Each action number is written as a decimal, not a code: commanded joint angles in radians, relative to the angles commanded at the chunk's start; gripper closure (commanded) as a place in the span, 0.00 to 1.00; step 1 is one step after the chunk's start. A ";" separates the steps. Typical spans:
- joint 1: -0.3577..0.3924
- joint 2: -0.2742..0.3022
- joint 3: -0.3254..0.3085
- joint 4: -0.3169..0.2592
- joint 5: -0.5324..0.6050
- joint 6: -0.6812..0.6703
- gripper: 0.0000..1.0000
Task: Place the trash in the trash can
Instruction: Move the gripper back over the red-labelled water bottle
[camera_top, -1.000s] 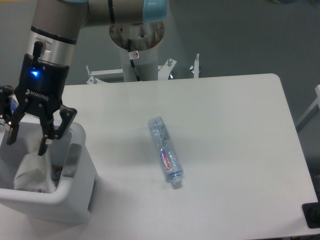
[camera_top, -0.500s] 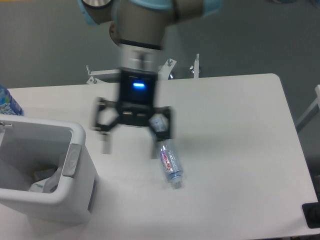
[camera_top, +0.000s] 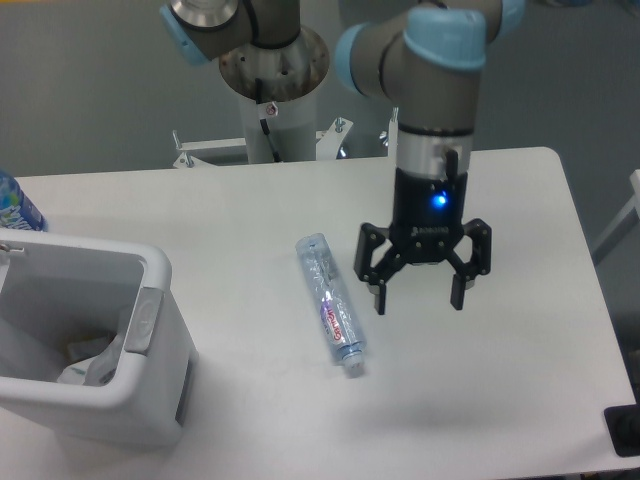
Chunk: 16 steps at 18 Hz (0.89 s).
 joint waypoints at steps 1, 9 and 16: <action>-0.002 -0.006 -0.006 -0.002 0.016 0.002 0.00; -0.047 -0.069 -0.003 -0.156 0.037 0.005 0.00; -0.137 -0.207 0.161 -0.389 0.146 -0.040 0.00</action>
